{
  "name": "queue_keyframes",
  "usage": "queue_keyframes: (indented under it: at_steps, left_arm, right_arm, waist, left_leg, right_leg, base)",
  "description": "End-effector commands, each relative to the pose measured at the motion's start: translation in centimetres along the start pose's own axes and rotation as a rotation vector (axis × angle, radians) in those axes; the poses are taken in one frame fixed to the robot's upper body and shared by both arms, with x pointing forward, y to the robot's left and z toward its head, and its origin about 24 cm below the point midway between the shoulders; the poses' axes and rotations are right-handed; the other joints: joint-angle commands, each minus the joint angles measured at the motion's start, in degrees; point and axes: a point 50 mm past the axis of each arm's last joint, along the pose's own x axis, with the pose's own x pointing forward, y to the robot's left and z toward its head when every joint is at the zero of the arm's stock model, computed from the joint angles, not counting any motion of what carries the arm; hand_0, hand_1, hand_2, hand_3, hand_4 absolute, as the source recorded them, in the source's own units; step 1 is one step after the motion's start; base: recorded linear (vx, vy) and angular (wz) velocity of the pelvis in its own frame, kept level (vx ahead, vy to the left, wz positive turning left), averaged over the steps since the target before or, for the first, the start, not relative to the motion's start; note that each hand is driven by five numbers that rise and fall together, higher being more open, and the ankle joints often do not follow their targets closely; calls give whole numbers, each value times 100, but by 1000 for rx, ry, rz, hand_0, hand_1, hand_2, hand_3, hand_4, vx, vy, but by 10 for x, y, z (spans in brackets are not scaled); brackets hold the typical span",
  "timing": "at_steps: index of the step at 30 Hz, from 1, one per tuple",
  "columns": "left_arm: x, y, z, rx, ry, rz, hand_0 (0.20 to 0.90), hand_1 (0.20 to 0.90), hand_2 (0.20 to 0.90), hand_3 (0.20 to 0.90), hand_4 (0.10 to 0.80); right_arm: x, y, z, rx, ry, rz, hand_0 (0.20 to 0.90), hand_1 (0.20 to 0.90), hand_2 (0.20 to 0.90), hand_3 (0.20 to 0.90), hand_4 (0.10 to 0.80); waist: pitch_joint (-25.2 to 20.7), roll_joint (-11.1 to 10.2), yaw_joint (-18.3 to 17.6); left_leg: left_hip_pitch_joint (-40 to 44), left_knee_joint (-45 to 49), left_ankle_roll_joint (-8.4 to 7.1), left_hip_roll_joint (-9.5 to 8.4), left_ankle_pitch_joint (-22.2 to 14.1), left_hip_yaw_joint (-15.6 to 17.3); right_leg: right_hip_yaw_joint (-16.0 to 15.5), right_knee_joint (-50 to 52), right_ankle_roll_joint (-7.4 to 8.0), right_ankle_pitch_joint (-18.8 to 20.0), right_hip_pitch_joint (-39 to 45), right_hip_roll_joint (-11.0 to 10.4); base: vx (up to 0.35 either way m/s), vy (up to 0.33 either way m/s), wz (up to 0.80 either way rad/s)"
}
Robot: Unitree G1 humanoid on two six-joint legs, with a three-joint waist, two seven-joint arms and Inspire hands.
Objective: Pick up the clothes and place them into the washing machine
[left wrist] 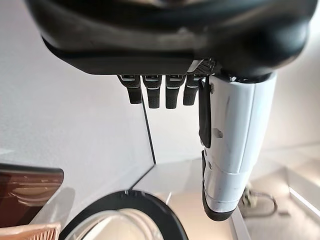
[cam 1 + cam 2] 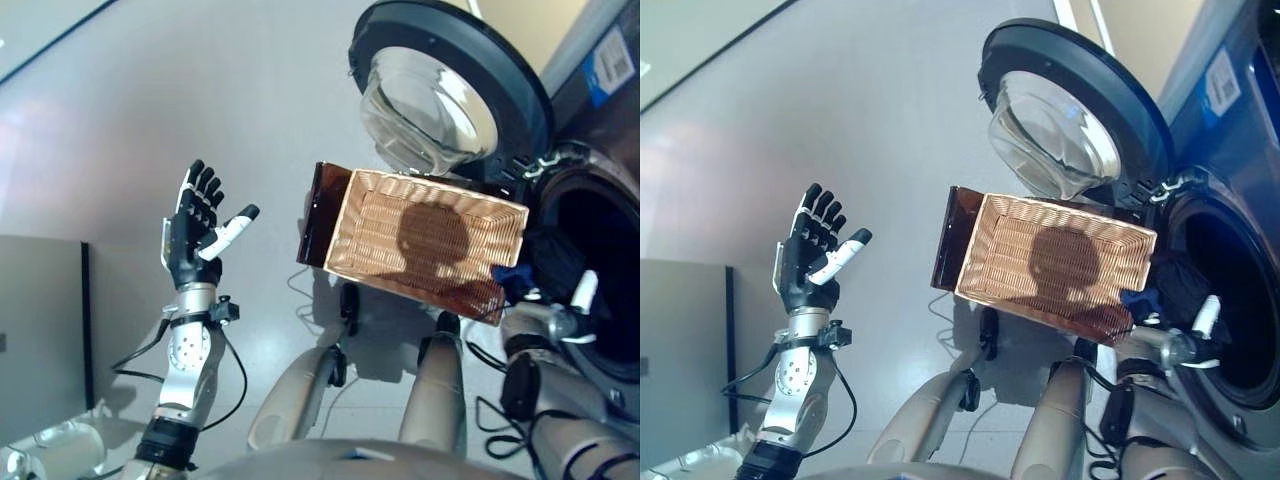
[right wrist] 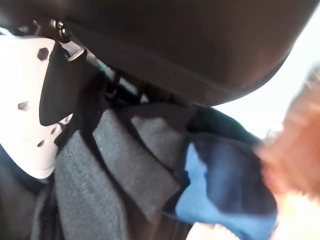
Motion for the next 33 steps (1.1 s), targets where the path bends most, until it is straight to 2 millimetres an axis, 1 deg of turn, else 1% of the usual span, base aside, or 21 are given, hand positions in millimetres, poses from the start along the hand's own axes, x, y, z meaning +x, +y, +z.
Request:
queue_keyframes:
  at_steps: [1,3,4,6,7,8,9,10,13,14,16,17,18,19,24,27,29,30,31,32,33]
  left_arm:
    - [13,-4,36,-126,-232,42,900,900,900,900,800]
    - [13,-1,35,-127,-229,46,900,900,900,900,800]
    - [13,0,36,-122,-230,44,900,900,900,900,800]
    - [13,1,37,-113,-233,40,900,900,900,900,800]
    - [13,1,37,-107,-232,38,900,900,900,900,800]
    - [14,2,36,-98,-226,41,900,900,900,900,800]
    - [15,2,36,-96,-227,45,900,900,900,900,800]
    - [15,2,36,-92,-230,47,900,900,900,900,800]
    - [16,2,33,-94,-220,52,900,900,900,900,800]
    - [16,3,33,-94,-219,59,900,900,900,900,800]
    - [17,3,30,-113,-213,79,900,900,900,900,800]
    - [17,5,29,-121,-209,99,900,900,900,900,800]
    - [17,6,29,-118,-208,99,900,900,900,900,800]
    - [16,8,29,-122,-214,119,900,900,900,900,800]
    - [15,14,32,-113,-231,144,900,900,900,900,800]
    - [13,13,28,-124,-211,147,900,900,900,900,800]
    - [12,12,25,-127,-199,140,900,900,900,900,800]
    - [12,12,25,-129,-198,138,900,900,900,900,800]
    - [14,11,25,-131,-200,138,900,900,900,900,800]
    - [13,12,25,-129,-199,139,900,900,900,900,800]
    - [13,11,25,-137,-201,140,900,900,900,900,800]
  right_arm:
    - [-1,42,36,106,-178,94,200,200,200,200,300]
    - [-8,63,40,103,-194,157,200,200,200,200,300]
    - [-11,75,47,134,-215,197,200,200,200,200,300]
    - [-20,97,57,127,-260,276,200,200,200,200,300]
    - [-22,103,62,132,-281,295,414,414,414,414,453]
    - [-26,113,66,121,-294,330,900,900,900,900,800]
    - [-30,119,66,111,-294,362,900,900,900,900,800]
    - [-30,120,65,99,-290,377,900,900,900,900,800]
    - [-28,115,57,74,-252,393,900,900,900,900,800]
    - [-25,110,52,55,-233,397,900,900,900,900,800]
    - [-21,92,40,46,-193,371,900,900,900,900,800]
    - [-17,74,32,41,-171,336,900,900,900,900,800]
    - [-16,72,31,41,-169,336,900,900,900,900,800]
    - [-13,62,29,39,-159,296,900,900,900,900,800]
    - [-8,57,32,21,-171,260,900,900,900,900,800]
    - [-7,54,27,-17,-149,261,900,900,900,900,800]
    - [-6,48,20,-64,-127,255,900,900,900,900,800]
    - [-7,43,13,-106,-103,258,900,900,900,900,800]
    - [-6,30,4,-161,-71,244,900,900,900,900,800]
    - [-6,29,4,-163,-69,243,900,900,900,900,800]
    - [-8,23,-4,-183,-44,241,900,900,900,900,800]
  waist:
    - [-106,344,162]
    - [-174,391,192]
    - [-225,392,192]
    - [-319,382,203]
    - [-347,378,191]
    - [-388,339,195]
    - [-403,303,194]
    - [-430,270,199]
    - [-471,143,191]
    - [-475,99,174]
    - [-492,25,134]
    - [-493,-28,88]
    - [-497,-35,83]
    - [-523,-70,91]
    - [-528,-54,132]
    - [-528,-40,156]
    - [-532,-57,171]
    - [-535,-80,176]
    - [-544,-129,187]
    - [-538,-131,175]
    - [-539,-168,182]
  left_leg:
    - [-117,628,-308,-274,-1008,-240]
    - [-84,603,-305,-297,-979,-201]
    - [-40,594,-304,-322,-1021,-193]
    - [23,566,-297,-349,-1033,-150]
    - [34,556,-288,-365,-1003,-134]
    - [55,548,-286,-375,-1011,-124]
    - [71,544,-282,-378,-1018,-104]
    - [80,529,-279,-374,-1015,-85]
    - [113,505,-275,-356,-1029,-64]
    - [139,490,-280,-349,-1028,-44]
    - [177,468,-278,-336,-1034,-34]
    - [206,450,-285,-317,-1026,-46]
    - [216,445,-286,-317,-1024,-51]
    - [240,418,-292,-304,-1020,-69]
    - [273,389,-289,-295,-1015,-131]
    - [304,406,-288,-273,-1026,-134]
    - [344,418,-291,-250,-1036,-137]
    - [373,427,-291,-241,-1044,-142]
    - [410,444,-295,-222,-1064,-152]
    - [428,447,-296,-220,-1072,-156]
    - [448,456,-293,-210,-1082,-164]
  right_leg:
    - [79,-1910,-233,1280,459,-229]
    - [113,-2002,-213,1368,502,-266]
    - [129,-2021,-201,1337,543,-290]
    - [158,-2108,-179,1389,602,-325]
    - [175,-2131,-179,1450,609,-333]
    - [189,-2163,-174,1478,627,-338]
    - [188,-2199,-169,1507,652,-341]
    - [183,-2247,-162,1548,670,-347]
    - [165,-2357,-159,1606,738,-346]
    - [157,-2425,-156,1631,786,-342]
    - [127,-2521,-154,1654,879,-331]
    - [108,-2574,-158,1672,948,-316]
    - [100,-2586,-159,1674,964,-316]
    - [67,-2634,-161,1669,1017,-315]
    - [26,-2651,-173,1658,1074,-305]
    - [32,-2619,-176,1639,1088,-293]
    - [32,-2595,-181,1612,1138,-279]
    - [23,-2589,-180,1605,1171,-278]
    - [6,-2589,-174,1592,1237,-267]
    - [0,-2600,-176,1592,1263,-265]
    - [-15,-2602,-175,1592,1301,-258]
  base:
    - [16,64,-4]
    - [60,57,-6]
    - [96,66,-6]
    - [62,66,-12]
    - [24,47,-13]
    - [15,29,-8]
    - [32,10,-3]
    - [0,0,0]
    - [6,-6,-1]
    - [28,-17,-5]
    - [41,-33,-7]
    - [33,-35,-9]
    - [35,-38,-8]
    - [19,-19,-3]
    - [11,-11,3]
    - [11,-3,1]
    - [20,-8,-1]
    - [52,-27,-3]
    - [46,-27,-2]
    - [48,-33,0]
    - [42,-34,-1]
